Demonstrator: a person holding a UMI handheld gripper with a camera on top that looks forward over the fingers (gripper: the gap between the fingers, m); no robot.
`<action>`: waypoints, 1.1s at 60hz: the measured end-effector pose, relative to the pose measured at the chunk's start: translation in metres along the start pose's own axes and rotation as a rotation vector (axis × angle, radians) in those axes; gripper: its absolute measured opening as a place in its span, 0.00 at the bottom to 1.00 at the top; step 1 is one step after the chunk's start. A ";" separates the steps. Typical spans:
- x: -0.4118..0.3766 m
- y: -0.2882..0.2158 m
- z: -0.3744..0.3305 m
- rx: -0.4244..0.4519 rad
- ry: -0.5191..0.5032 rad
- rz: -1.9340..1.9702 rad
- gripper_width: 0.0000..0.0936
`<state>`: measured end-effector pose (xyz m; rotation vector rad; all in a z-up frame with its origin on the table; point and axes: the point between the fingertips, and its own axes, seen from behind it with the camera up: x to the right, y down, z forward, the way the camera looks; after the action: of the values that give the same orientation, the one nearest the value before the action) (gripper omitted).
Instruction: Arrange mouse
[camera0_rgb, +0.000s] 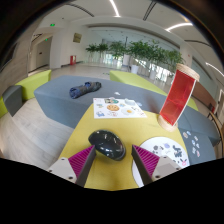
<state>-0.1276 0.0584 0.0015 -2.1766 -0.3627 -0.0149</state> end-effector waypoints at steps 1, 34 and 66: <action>-0.001 -0.001 0.004 0.000 -0.008 -0.001 0.86; -0.014 -0.029 0.044 -0.053 -0.121 0.148 0.49; 0.169 0.048 -0.028 -0.063 0.112 0.227 0.46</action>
<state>0.0500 0.0524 0.0046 -2.2568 -0.0514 -0.0217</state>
